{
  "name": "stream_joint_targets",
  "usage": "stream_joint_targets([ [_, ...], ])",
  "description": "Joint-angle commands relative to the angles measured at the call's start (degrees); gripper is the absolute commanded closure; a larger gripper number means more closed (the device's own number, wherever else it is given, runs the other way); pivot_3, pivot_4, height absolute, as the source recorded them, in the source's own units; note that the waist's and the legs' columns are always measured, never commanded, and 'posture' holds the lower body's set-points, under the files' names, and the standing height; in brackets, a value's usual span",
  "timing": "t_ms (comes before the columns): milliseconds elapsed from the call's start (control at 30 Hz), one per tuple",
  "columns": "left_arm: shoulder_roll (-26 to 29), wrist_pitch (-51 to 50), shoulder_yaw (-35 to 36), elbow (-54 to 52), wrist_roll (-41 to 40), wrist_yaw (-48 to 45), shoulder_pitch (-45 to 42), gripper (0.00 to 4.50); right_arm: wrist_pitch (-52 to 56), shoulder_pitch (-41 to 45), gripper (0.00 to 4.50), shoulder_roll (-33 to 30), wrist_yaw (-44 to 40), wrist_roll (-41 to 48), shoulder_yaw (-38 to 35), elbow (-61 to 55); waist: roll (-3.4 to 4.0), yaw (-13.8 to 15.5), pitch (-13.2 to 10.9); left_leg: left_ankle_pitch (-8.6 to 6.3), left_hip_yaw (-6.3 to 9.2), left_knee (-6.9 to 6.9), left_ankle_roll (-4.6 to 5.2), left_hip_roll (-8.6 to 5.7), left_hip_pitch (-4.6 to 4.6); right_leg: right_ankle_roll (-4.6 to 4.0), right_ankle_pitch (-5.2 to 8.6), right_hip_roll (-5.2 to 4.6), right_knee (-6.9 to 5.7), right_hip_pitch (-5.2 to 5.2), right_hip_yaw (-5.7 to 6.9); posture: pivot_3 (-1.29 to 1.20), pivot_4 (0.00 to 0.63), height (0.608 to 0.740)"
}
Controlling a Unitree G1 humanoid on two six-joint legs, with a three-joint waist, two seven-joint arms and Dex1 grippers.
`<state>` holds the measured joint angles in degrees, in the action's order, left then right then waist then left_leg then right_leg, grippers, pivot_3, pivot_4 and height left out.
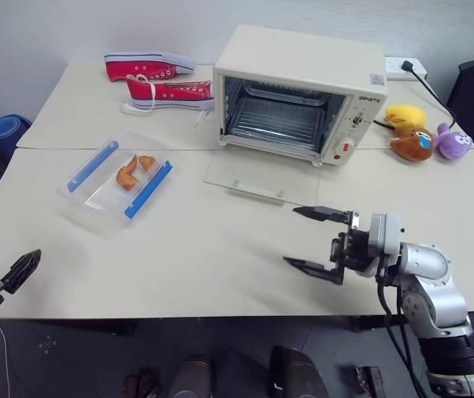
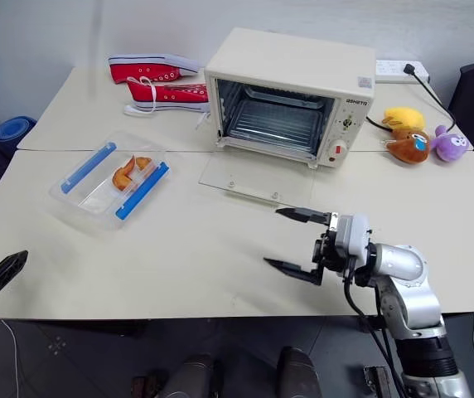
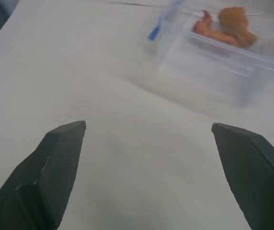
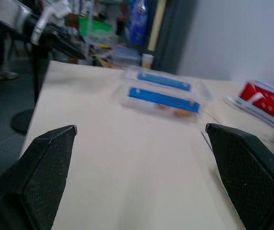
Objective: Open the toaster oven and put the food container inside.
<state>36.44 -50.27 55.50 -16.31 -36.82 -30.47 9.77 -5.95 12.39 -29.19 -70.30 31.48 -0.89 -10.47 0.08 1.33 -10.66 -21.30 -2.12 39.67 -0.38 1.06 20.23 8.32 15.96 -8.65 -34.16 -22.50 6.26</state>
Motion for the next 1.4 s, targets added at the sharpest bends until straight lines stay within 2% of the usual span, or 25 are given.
stream_joint_targets([
  [33,2.4,-17.9,3.5,-3.6,-9.9,11.2,-10.1,0.02,-2.0,1.3,0.00,0.3,-0.9,0.9,-0.6,-0.7,-0.02,0.2,0.0,0.00,0.04,0.06,0.00,-0.01,0.01,0.00,0.00,0.00,-0.03,0.02,0.01,0.00,0.150,0.740],
  [133,2.9,-32.0,1.8,-2.8,-12.1,17.9,-21.3,0.02,-2.2,1.8,0.00,0.2,-0.7,0.1,-0.5,1.0,-0.13,-0.1,0.1,-0.03,0.09,0.20,-0.03,-0.02,0.02,0.00,0.00,0.00,-0.16,0.02,0.00,0.00,0.150,0.740],
  [200,2.5,-38.0,1.0,-1.4,-9.6,21.7,-27.0,0.02,-2.6,2.0,0.00,0.2,-0.8,-0.3,-0.5,2.1,-0.15,-0.3,0.1,-0.04,0.06,0.19,-0.05,-0.02,-0.02,0.00,0.00,0.03,-0.18,0.01,-0.01,0.00,0.150,0.740],
  [333,1.5,-41.1,-3.4,2.8,-1.9,28.7,-35.1,0.02,-3.8,1.7,0.00,0.2,-0.6,-0.8,-1.1,3.8,-0.16,-1.4,0.1,-0.06,0.01,0.11,-0.09,-0.02,-0.01,-0.05,0.03,0.09,-0.19,-0.06,0.00,0.00,0.150,0.740],
  [467,-1.8,-40.6,-5.9,5.9,2.1,30.9,-39.5,0.02,-4.4,1.3,0.00,0.6,0.7,-1.5,-0.9,3.9,-0.16,-1.6,0.1,-0.06,-0.04,0.04,-0.10,-0.01,-0.03,-0.07,0.05,0.10,-0.17,-0.09,-0.02,0.00,0.150,0.740],
  [567,-3.1,-39.6,-7.6,7.7,3.8,30.7,-41.1,0.61,-4.5,0.8,0.00,0.7,1.9,-2.2,-0.7,3.5,-0.22,-1.5,0.1,-0.06,-0.04,0.07,-0.11,-0.01,-0.02,-0.07,0.05,0.09,-0.16,-0.08,-0.02,0.00,0.150,0.740],
  [700,-2.7,-36.1,-9.0,11.2,6.9,31.1,-42.0,1.86,-4.7,-0.1,0.00,0.6,3.9,-3.2,-0.7,2.4,-0.22,-1.5,0.1,-0.06,-0.06,0.07,-0.11,-0.01,-0.02,-0.07,0.04,0.09,-0.15,-0.08,-0.05,0.00,0.150,0.740],
  [967,2.2,-28.9,-12.0,14.1,8.8,26.8,-41.4,4.27,-3.2,0.0,0.00,-0.9,6.7,-3.5,-1.5,0.7,-0.22,-1.6,0.1,-0.06,-0.13,0.05,-0.14,0.02,-0.02,-0.07,0.05,0.12,-0.14,-0.13,-0.08,0.00,0.150,0.740],
  [1100,4.5,-25.4,-13.9,16.1,8.3,23.5,-42.9,4.45,-2.3,0.0,0.00,-1.9,7.6,-3.4,-1.9,0.0,-0.22,-1.4,0.1,-0.06,-0.12,0.06,-0.14,0.02,-0.01,-0.07,0.05,0.12,-0.14,-0.13,-0.08,0.00,0.150,0.740],
  [1267,8.6,-27.7,-26.2,16.1,5.6,15.6,-50.9,4.46,-1.8,-2.3,0.00,-4.0,9.8,-3.9,-4.9,-0.7,-0.36,0.0,0.1,-0.07,-0.05,0.25,-0.13,0.00,0.13,-0.07,0.05,0.11,-0.14,-0.13,-0.03,0.00,0.150,0.740],
  [1400,6.0,-27.5,-39.5,17.3,6.8,12.5,-60.2,4.46,-2.8,-6.7,0.00,-5.2,11.4,-4.8,-8.1,-0.8,-0.39,0.5,0.1,-0.08,-0.04,0.29,-0.09,-0.06,0.14,-0.07,0.04,0.07,-0.14,-0.09,-0.04,0.00,0.150,0.740],
])
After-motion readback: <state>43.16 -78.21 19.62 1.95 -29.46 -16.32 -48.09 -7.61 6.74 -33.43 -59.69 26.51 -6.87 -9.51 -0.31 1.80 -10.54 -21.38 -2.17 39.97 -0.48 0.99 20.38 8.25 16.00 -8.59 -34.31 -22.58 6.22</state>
